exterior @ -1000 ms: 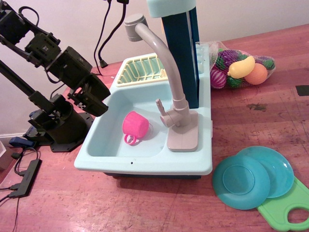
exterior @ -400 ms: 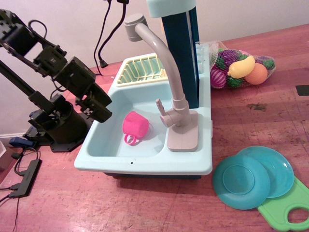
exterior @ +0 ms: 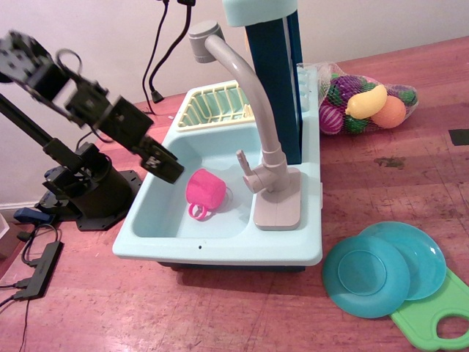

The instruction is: Flip cup upright

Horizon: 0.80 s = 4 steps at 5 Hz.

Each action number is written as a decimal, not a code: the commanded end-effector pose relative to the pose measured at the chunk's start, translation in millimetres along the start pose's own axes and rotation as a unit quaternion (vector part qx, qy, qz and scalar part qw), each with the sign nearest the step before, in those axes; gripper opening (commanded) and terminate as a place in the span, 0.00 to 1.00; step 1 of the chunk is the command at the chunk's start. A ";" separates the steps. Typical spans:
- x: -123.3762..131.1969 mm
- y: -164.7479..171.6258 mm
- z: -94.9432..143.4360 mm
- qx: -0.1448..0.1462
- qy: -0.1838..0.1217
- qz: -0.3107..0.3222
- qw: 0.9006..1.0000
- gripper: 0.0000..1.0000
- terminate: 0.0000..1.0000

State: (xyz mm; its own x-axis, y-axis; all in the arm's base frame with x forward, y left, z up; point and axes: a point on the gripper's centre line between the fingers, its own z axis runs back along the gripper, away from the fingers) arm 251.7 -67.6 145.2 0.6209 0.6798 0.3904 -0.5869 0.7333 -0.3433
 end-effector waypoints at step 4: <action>11.5 20.4 -32.9 0.007 0.011 0.035 0.999 1.00 0.00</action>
State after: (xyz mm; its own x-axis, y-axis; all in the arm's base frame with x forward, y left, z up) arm 260.6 -43.2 106.4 0.5975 0.7296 0.3325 -0.6467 0.6837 -0.3381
